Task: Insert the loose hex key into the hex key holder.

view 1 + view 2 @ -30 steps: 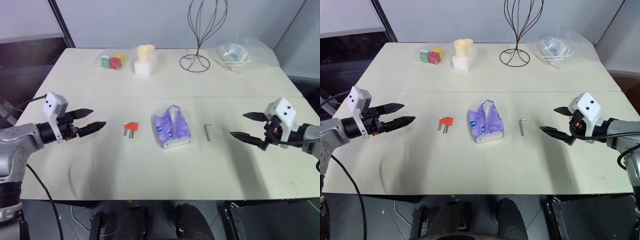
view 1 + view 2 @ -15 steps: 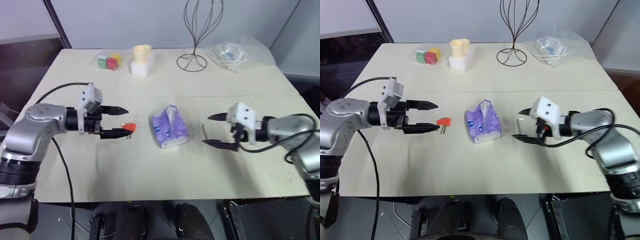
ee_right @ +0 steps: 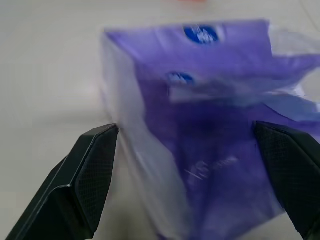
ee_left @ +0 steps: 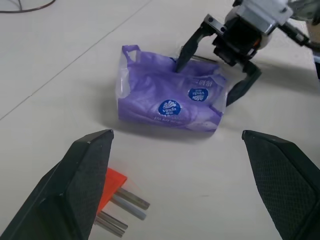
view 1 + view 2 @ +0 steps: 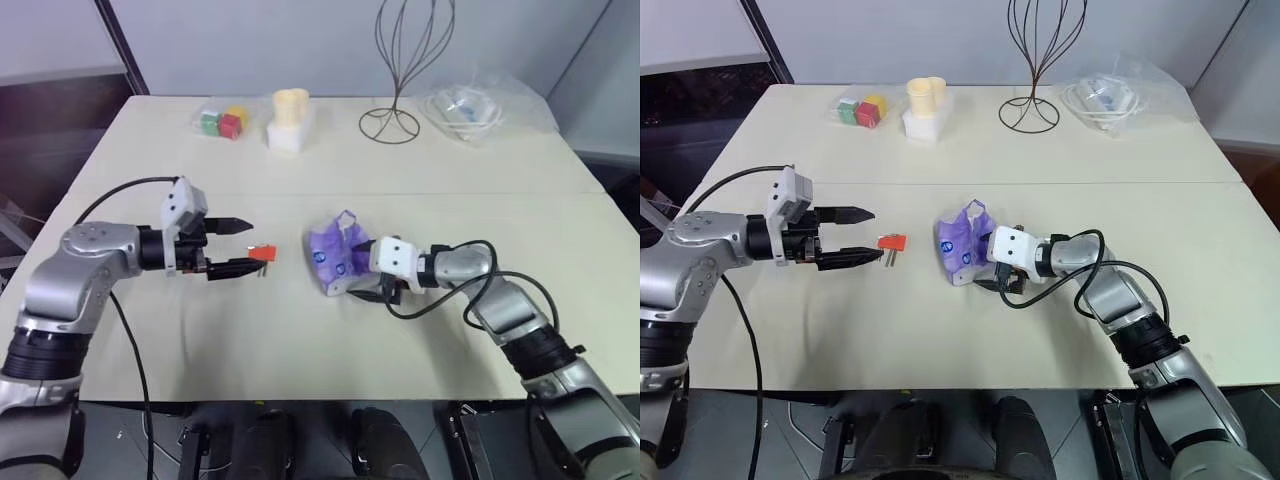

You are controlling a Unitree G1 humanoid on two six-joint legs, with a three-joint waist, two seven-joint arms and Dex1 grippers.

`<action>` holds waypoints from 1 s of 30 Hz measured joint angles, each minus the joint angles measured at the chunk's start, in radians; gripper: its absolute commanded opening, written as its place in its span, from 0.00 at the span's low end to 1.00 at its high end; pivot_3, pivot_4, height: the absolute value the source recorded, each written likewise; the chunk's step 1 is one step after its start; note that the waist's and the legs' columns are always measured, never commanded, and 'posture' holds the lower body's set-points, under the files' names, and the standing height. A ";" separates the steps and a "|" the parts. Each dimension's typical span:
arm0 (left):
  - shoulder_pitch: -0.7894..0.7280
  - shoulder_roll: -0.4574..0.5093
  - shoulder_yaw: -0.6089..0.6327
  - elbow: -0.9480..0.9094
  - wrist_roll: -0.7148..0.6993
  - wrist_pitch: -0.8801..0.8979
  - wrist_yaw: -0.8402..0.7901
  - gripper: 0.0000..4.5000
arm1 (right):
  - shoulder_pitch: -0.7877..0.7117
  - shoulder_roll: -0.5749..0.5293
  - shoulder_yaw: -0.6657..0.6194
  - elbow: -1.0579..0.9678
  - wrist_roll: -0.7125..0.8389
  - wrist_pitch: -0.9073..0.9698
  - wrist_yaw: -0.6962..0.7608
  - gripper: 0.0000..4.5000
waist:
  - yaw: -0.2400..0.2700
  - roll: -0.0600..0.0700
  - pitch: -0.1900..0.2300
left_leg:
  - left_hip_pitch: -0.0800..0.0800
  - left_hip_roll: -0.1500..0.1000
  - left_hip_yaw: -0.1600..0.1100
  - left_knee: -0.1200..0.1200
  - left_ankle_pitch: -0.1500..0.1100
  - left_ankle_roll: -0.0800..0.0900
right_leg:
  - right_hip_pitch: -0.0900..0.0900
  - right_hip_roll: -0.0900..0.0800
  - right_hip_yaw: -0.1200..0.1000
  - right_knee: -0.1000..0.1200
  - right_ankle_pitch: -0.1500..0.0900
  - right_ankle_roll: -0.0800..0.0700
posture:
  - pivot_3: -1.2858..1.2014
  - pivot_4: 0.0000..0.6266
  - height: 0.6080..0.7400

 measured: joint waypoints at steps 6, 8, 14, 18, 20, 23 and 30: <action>0.019 -0.009 0.025 -0.016 -0.010 0.006 0.036 1.00 | -0.019 0.000 0.019 0.058 -0.073 -0.155 -0.011 0.01 | -0.001 0.000 0.000 | 0.001 0.000 0.000 0.000 0.001 -0.001 | 0.000 0.000 0.000 0.001 0.000 0.000 | 0.52 0.24 1.00; 0.021 -0.010 0.025 -0.016 -0.010 0.006 0.040 1.00 | -0.019 0.000 0.015 0.058 -0.079 -0.160 -0.010 0.01 | 0.000 0.000 0.000 | 0.001 0.000 0.000 0.000 0.001 -0.001 | 0.000 0.000 0.000 0.001 0.000 0.000 | 0.52 0.24 1.00; 0.021 -0.013 0.025 -0.014 -0.009 0.003 0.048 1.00 | -0.013 -0.026 -0.029 0.005 -0.090 -0.113 -0.031 0.01 | 0.003 0.000 0.000 | 0.001 0.000 0.000 0.000 0.000 -0.001 | 0.000 0.000 0.000 0.001 0.000 0.000 | 0.52 0.24 1.00; 0.021 -0.013 0.026 -0.006 -0.009 -0.001 0.054 1.00 | -0.014 -0.132 -0.180 -0.065 -0.101 -0.024 -0.101 0.01 | 0.006 0.000 0.000 | 0.000 0.000 0.000 0.000 0.000 -0.001 | 0.000 -0.001 0.001 0.001 0.000 0.000 | 0.52 0.24 1.00; 0.021 -0.023 0.027 -0.001 -0.009 -0.004 0.059 1.00 | 0.008 -0.229 -0.259 -0.072 -0.134 0.003 -0.154 0.01 | 0.012 0.001 0.000 | 0.000 -0.001 0.000 -0.001 0.000 -0.001 | 0.000 -0.001 0.001 0.000 0.000 0.000 | 0.52 0.24 1.00; 0.025 -0.039 0.026 0.007 -0.007 -0.012 0.066 1.00 | 0.062 -0.298 -0.379 -0.045 -0.148 0.061 -0.215 0.01 | 0.018 0.000 0.000 | 0.000 0.000 0.000 -0.001 0.000 -0.001 | 0.000 -0.001 0.001 -0.001 0.000 0.000 | 0.52 0.24 1.00; 0.009 -0.082 0.016 0.024 0.004 -0.018 0.077 1.00 | 0.169 -0.323 -0.406 0.053 -0.213 0.194 -0.339 0.01 | 0.007 0.001 0.000 | 0.001 0.001 0.001 -0.001 0.000 -0.001 | 0.000 0.000 0.001 0.001 0.000 0.000 | 0.52 0.24 1.00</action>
